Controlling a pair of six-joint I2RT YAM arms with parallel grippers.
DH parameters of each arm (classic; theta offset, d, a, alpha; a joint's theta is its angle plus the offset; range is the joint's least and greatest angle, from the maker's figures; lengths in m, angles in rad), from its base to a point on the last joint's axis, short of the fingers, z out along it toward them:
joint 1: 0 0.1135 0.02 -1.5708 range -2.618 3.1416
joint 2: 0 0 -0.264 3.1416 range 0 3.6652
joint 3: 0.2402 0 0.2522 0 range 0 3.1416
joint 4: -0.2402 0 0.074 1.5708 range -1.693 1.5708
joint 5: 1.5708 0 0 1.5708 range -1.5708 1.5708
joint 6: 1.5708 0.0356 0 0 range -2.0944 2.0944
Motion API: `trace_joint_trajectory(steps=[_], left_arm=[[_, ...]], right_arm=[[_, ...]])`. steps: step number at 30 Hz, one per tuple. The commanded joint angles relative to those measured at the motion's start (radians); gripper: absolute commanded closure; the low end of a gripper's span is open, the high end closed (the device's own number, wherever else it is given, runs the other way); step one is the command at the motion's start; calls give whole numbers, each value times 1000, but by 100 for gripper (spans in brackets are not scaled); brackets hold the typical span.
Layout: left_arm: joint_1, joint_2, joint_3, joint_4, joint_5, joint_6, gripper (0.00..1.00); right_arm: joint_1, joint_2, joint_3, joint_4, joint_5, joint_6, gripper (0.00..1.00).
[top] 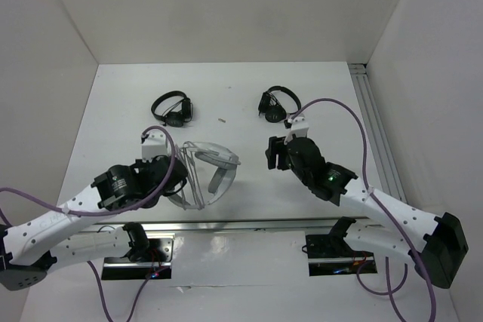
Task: Wrap the headphones
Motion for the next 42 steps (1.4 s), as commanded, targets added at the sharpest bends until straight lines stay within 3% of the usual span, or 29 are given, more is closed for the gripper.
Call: trace_joint_trajectory(steps=[1,8,13,18,30,36,42], left_arm=[[32,-22,-43,126,42,-26,100],[91,7,-96,214,74,-5,100],[222,38,-114,309,63,66,98],[425,99,-135,528,230,215,98],[686,242,-209,769,467,310,100],[668,185,-180,722,495,353,100],[637,91,-74,541,593,426,100]], right_arm=[[33,-22,52,-12,-12,-20,29],[78,17,95,-12,25,-55,29],[106,47,86,13,47,-75,29],[115,129,99,40,24,-99,29],[155,233,121,76,-33,-150,29],[164,242,121,86,-22,-150,29],[175,242,121,86,-13,-130,29]])
